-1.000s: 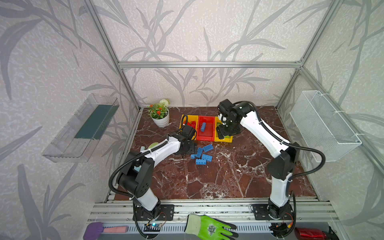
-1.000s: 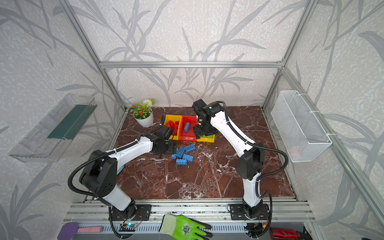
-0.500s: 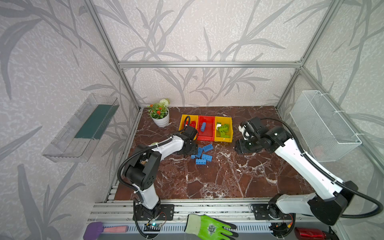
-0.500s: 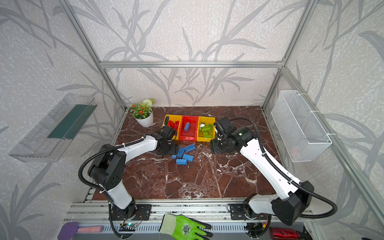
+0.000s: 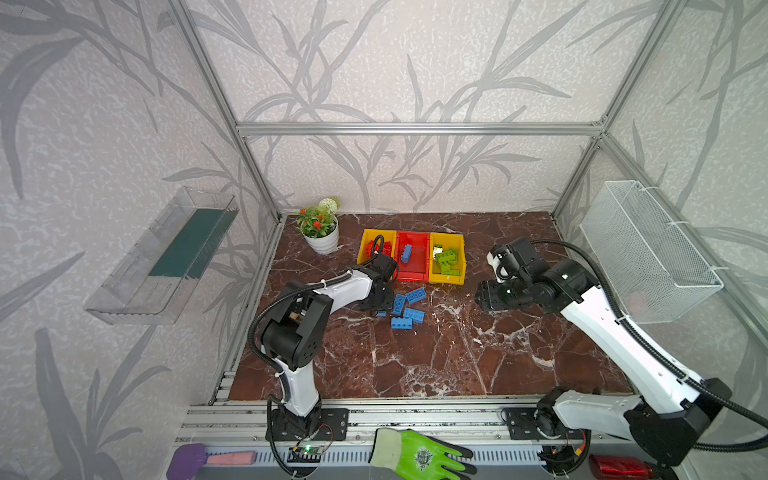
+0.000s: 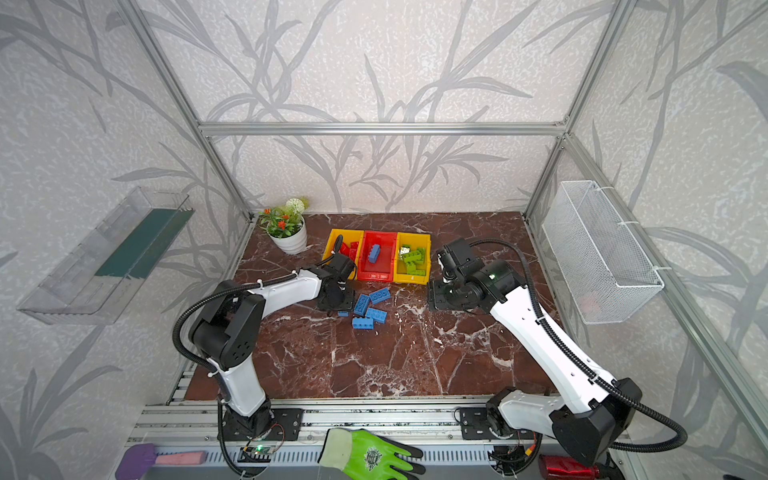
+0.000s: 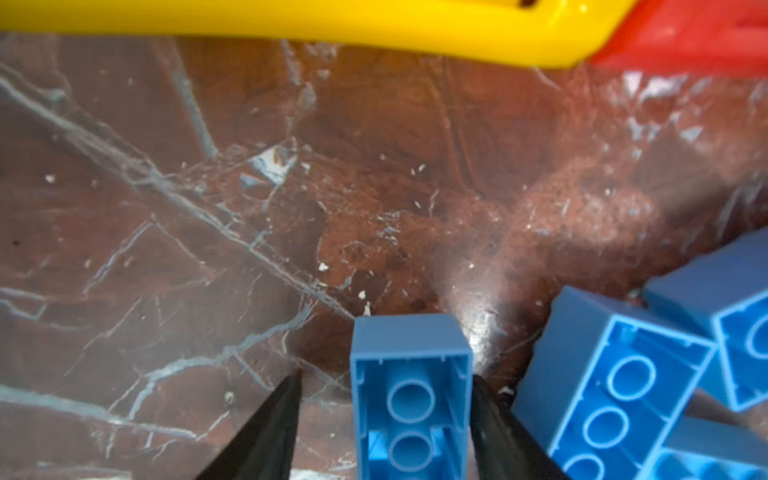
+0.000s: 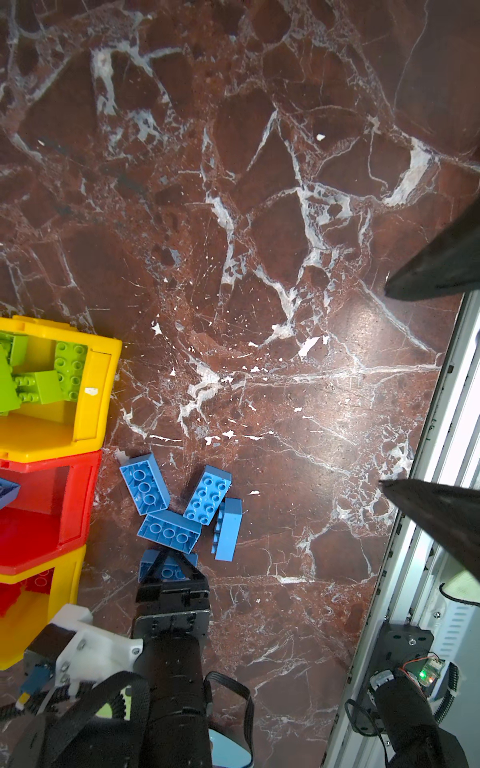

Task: Sort the legos into containers by color
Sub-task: 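Carry the blue brick into the red bin with the left gripper and release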

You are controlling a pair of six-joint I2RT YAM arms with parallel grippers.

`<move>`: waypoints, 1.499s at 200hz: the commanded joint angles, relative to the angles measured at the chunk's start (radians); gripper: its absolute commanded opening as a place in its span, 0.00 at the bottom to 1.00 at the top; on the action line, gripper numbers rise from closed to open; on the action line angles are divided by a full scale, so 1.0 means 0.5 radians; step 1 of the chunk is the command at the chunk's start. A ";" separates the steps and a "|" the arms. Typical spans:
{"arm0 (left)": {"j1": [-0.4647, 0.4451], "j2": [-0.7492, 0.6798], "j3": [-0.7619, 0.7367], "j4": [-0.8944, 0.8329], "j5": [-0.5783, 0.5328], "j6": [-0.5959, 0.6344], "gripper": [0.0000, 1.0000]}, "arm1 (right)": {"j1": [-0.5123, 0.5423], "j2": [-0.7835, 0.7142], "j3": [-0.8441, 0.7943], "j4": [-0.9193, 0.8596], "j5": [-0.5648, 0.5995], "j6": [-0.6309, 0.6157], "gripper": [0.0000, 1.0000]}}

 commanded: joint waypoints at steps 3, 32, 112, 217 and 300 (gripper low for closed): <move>-0.006 0.041 0.015 -0.019 -0.029 -0.037 0.46 | -0.023 -0.010 0.004 -0.008 -0.031 -0.015 0.69; -0.005 0.057 0.058 -0.084 -0.049 -0.080 0.20 | -0.040 -0.004 0.002 -0.005 -0.046 -0.031 0.69; -0.025 0.043 0.774 -0.600 -0.201 0.027 0.12 | -0.126 0.000 -0.052 0.106 -0.170 -0.028 0.71; -0.030 0.870 2.139 -0.876 -0.128 0.265 0.13 | -0.274 0.009 0.043 0.020 -0.157 -0.074 0.72; -0.030 1.365 2.848 -1.029 0.114 0.349 0.51 | -0.327 0.014 0.117 -0.051 -0.077 -0.056 0.75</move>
